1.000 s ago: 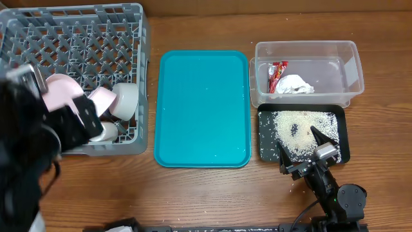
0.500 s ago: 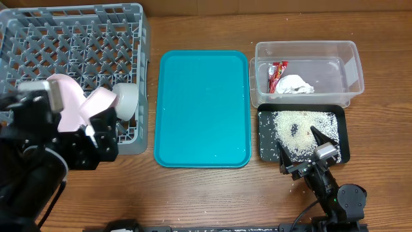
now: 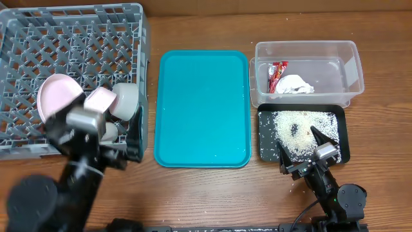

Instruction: Sort waste into correct bins and load items into the dishwasher

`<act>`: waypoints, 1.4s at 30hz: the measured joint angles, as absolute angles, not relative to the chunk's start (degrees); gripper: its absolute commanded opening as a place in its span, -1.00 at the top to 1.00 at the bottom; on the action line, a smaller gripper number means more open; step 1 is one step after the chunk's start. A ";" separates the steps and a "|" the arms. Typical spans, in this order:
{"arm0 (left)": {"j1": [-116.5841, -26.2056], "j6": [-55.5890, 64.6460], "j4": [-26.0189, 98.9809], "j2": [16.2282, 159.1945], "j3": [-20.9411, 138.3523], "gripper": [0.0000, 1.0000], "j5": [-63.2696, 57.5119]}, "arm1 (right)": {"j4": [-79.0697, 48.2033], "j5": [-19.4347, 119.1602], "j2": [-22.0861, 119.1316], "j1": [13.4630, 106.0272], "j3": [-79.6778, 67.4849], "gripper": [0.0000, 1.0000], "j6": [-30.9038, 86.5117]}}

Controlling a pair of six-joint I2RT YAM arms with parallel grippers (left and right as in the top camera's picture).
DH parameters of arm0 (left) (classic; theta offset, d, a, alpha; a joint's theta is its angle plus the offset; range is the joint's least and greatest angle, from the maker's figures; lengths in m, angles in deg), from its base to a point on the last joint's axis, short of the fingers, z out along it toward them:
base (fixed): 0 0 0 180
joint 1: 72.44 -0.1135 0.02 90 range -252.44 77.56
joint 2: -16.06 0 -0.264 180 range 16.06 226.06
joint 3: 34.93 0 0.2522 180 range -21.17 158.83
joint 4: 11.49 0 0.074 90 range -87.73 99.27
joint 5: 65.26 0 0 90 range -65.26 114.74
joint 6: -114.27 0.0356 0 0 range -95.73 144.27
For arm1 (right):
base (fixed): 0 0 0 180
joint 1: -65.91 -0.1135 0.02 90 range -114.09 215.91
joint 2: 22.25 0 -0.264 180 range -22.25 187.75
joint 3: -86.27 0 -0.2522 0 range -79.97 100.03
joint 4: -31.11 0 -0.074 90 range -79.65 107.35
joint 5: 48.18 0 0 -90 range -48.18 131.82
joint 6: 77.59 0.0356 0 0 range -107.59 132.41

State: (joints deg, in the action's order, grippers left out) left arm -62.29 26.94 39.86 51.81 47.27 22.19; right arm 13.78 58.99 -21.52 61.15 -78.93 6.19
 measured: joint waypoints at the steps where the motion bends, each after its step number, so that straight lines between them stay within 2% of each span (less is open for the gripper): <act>1: -62.29 25.96 37.21 48.75 42.84 -1.00 22.26 | 13.76 58.99 -21.52 61.15 -78.93 -0.99 6.19; 5: -62.29 22.99 27.20 39.16 27.41 -1.00 22.48 | 13.80 58.99 -21.52 61.15 -78.93 -0.99 6.21; 10: -62.97 19.10 20.73 27.48 9.55 -0.99 22.50 | 13.71 58.99 -21.50 61.18 -78.93 -0.99 6.19; 17: -63.54 15.73 12.27 17.17 -7.02 -0.99 22.67 | 13.73 59.01 -21.52 61.15 -78.93 -0.99 6.19; 26: -63.56 13.81 1.30 16.97 -18.45 -1.00 22.67 | 13.73 58.99 -21.52 61.15 -78.93 -0.99 6.21; 29: -63.54 13.44 6.42 16.93 -20.39 -0.99 22.91 | 13.76 59.01 -21.52 61.15 -78.93 -1.00 6.21; 42: -63.54 13.22 6.59 16.95 -20.68 -1.00 23.31 | 13.78 59.03 -21.52 61.15 -78.93 -0.99 6.21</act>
State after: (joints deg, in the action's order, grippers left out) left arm -63.54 13.22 6.59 16.95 -20.68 23.31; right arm 13.78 59.03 -21.52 61.15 -78.93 6.21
